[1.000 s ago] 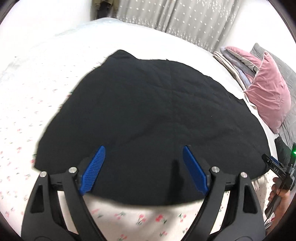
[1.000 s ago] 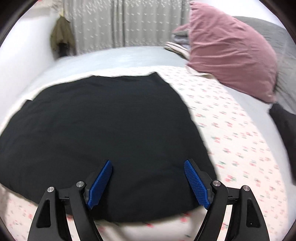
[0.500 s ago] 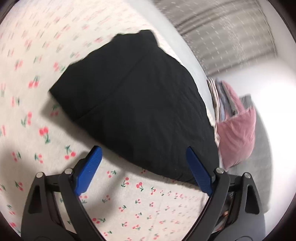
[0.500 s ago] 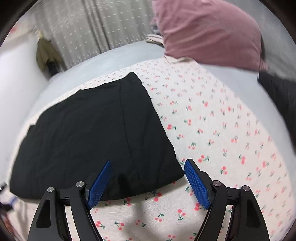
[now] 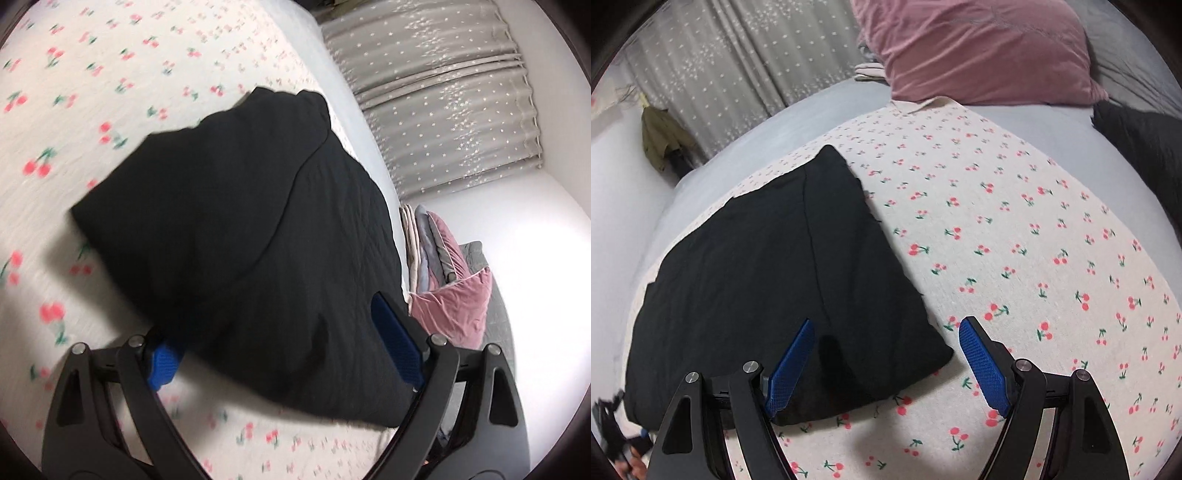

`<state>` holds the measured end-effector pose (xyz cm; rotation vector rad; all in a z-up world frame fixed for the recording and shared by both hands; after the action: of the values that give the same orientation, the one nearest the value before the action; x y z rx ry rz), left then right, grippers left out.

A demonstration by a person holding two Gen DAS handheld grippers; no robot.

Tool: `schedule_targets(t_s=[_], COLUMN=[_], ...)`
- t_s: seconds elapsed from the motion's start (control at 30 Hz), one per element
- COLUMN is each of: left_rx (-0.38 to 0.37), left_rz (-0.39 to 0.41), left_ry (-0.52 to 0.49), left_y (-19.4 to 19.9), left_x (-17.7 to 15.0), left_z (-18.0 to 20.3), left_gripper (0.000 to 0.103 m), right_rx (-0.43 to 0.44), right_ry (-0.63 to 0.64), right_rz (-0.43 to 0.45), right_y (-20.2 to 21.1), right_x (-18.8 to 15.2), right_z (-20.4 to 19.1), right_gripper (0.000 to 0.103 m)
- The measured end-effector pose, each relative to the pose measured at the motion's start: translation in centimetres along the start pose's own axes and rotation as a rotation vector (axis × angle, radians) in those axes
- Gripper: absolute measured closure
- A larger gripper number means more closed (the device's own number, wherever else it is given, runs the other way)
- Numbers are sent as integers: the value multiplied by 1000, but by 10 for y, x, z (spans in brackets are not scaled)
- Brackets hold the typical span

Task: Fold large clothes
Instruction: 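Grasp the folded jacket with both grippers and lift it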

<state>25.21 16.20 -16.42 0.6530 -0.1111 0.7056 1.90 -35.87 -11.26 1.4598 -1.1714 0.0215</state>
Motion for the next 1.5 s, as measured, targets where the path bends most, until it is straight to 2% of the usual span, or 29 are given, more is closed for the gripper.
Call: schedule_targets(t_s=[0.1, 0.17, 0.23, 0.27, 0.33, 0.37, 0.4, 0.5, 0.6, 0.7, 0.77, 0.87, 0.93, 1.0, 1.1, 1.2, 1.3, 1.37, 1.43, 1.5], left_rx=[8, 13, 22, 25, 36, 24, 5, -55, -101, -97, -43, 43, 24, 17, -17, -66, -128, -169, -207, -244], left_rz=[54, 88, 121, 133, 145, 138, 133, 139, 170, 223, 197, 124, 126, 142, 199, 249, 300, 322, 333, 336], left_ry=[-19, -29, -18, -2, 37, 57, 77, 86, 64, 64, 84, 171, 223, 211, 182, 132, 19, -59, -138, -192], left_y=[-7, -9, -12, -14, -15, -18, -19, -9, 13, 42, 42, 20, 13, 13, 20, 28, 40, 45, 47, 46], left_x=[6, 8, 12, 14, 19, 22, 25, 34, 44, 51, 48, 38, 38, 41, 45, 46, 46, 42, 36, 29], left_z=[5, 7, 6, 3, -4, -7, -8, 4, 20, 15, -2, -39, -48, -44, -28, -8, 31, 57, 80, 100], left_gripper=[11, 13, 21, 29, 50, 61, 67, 77, 78, 78, 75, 69, 69, 69, 72, 74, 74, 74, 74, 74], right_rx=[-17, 4, 75, 107, 184, 204, 229, 255, 295, 335, 330, 180, 58, -46, -111, -61, 87, 202, 307, 358], right_ry=[-8, -50, -159, -202, -274, -277, -279, -279, -278, -308, -345, -273, -193, -110, -21, 70, 219, 316, 402, 467], right_rz=[-26, -60, -99, -108, -97, -96, -97, -67, -30, -76, -145, -176, -106, -13, 126, 231, 265, 250, 198, 137], right_y=[-12, -27, -38, -41, -44, -45, -44, -29, -1, 19, 16, 3, 5, 16, 33, 45, 46, 42, 35, 24], right_x=[-2, -4, -9, -10, -10, -9, -9, -3, 1, -12, -26, -37, -28, -16, -3, 3, -11, -30, -56, -79], right_z=[2, 6, 12, 14, 14, 13, 11, 1, -10, -13, -11, -2, -1, -7, -23, -63, -132, -175, -214, -241], right_gripper=[21, 21, 21, 21, 34, 49, 61, 76, 79, 77, 69, 59, 49, 43, 39, 39, 39, 39, 39, 39])
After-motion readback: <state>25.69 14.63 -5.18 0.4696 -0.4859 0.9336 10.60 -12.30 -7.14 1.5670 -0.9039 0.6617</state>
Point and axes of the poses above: each gripper's, at about its wrist camera, not at the fingertips, and y roughly against the way its jaws point, z to its right, x to its top, the point moved 9 cm from there along -y, roughly the way its jaws point, and after that the axes turned 5 degrees about z, right-handed, at the moved point
